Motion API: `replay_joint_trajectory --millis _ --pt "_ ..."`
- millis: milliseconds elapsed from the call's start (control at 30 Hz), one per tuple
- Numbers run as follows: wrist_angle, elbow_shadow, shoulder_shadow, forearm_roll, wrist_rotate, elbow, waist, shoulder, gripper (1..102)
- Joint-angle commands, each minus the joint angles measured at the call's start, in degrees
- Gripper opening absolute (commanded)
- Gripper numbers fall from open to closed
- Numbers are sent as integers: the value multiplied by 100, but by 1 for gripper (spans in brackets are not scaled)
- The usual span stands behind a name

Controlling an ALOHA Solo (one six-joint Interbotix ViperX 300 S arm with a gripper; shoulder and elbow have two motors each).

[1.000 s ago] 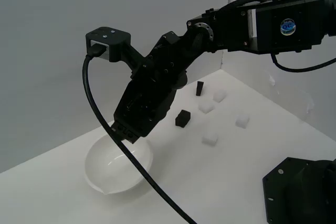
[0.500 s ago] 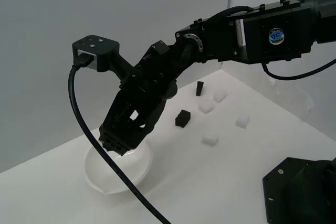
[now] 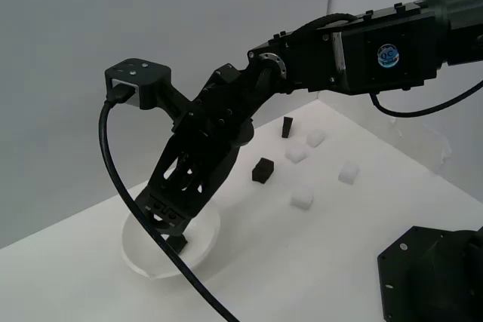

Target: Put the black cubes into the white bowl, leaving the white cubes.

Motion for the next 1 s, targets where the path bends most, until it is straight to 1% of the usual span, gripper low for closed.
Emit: replay_joint_trajectory --millis 0,100,167,267,333,433,533,733,833,967 --pt "123 -79 413 -62 44 -44 123 360 100" --pt "141 9 738 18 79 53 527 694 100" --pt "141 132 976 88 105 176 853 923 100" --pt "132 316 1239 123 176 360 1380 1178 100" --pt "123 422 1371 132 308 466 1731 1327 100" --pt "123 554 1512 132 589 606 2241 1450 100" --pt "114 668 1564 132 738 712 2716 1512 100" --pt "-132 747 1494 141 905 782 3349 1450 100" --pt "-281 800 1371 141 940 835 3604 1327 100" --pt "-624 888 1151 141 949 932 3814 1107 100"
